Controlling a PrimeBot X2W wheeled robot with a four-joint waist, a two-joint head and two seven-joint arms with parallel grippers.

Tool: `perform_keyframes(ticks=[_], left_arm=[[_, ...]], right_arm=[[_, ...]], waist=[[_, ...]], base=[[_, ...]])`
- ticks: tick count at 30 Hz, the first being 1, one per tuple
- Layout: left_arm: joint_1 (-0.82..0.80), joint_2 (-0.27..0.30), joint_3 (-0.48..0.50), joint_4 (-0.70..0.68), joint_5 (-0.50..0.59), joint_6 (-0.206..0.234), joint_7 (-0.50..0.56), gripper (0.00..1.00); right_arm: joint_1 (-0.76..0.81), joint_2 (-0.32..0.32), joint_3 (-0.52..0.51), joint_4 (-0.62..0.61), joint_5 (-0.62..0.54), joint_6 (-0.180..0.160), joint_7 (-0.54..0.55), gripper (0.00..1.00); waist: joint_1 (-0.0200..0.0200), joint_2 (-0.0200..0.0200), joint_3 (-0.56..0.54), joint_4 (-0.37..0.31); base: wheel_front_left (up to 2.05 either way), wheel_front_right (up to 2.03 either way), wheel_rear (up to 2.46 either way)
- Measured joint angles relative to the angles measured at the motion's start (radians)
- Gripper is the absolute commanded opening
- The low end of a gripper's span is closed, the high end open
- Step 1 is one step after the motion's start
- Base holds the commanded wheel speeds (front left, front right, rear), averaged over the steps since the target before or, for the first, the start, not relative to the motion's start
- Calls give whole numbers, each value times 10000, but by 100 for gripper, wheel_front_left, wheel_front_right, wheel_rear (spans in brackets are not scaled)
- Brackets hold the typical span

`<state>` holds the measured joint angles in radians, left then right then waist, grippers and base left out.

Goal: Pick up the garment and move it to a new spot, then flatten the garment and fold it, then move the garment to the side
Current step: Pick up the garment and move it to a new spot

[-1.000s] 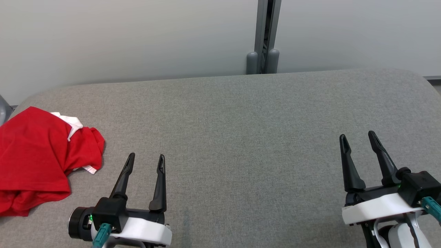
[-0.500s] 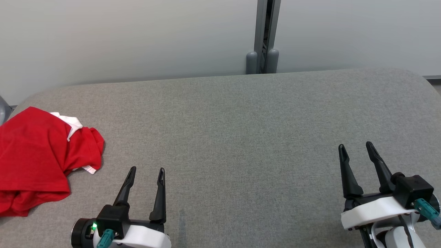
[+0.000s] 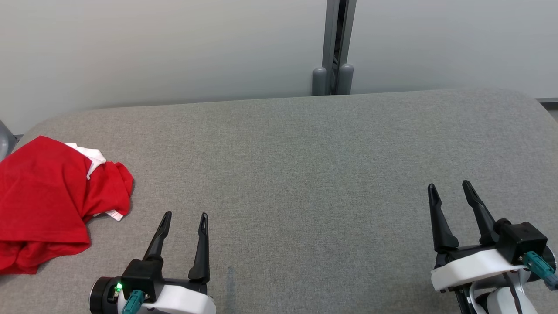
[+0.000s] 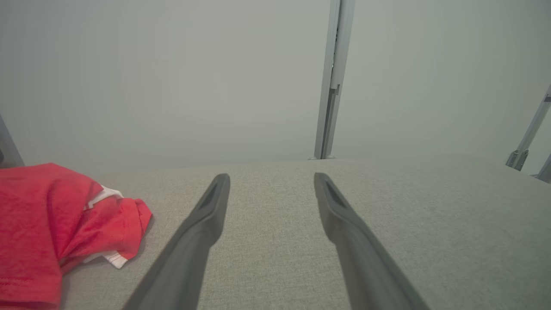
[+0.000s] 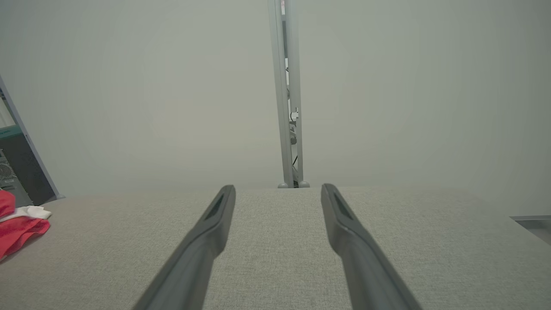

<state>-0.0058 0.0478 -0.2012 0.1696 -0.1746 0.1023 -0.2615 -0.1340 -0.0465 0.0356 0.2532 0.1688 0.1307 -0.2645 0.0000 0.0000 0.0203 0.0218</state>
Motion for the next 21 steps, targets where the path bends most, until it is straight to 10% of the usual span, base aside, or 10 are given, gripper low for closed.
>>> perform_keyframes(ticks=[21], left_arm=[[-81, 0, -6, 35, -15, 0, 0, 100]], right_arm=[[1, -4, 63, -123, -25, 2, 0, 100]], waist=[[0, 0, 146, 606]], base=[[0, 0, 0]])
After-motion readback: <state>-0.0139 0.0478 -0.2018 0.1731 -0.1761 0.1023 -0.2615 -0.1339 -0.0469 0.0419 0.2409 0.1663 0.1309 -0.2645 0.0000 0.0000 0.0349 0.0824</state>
